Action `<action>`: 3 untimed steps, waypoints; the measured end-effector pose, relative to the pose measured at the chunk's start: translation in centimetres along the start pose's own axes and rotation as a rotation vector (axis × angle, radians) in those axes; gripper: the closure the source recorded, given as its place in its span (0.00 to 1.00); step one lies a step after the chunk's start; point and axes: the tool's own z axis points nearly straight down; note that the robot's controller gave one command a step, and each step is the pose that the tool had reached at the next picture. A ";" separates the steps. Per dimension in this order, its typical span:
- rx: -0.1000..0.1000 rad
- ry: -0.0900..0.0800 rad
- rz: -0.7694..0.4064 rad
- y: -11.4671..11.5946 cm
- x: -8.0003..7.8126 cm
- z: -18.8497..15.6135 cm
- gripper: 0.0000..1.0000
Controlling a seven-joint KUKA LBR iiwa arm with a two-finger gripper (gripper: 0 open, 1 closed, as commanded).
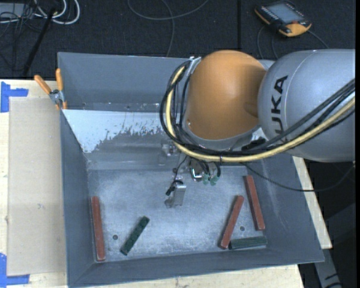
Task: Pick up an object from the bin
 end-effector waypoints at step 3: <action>0.001 -0.008 -0.356 4.4 3.5 8.0 0.00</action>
Offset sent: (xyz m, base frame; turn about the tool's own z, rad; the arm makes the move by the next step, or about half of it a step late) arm -0.0494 0.0447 -0.1693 -0.4948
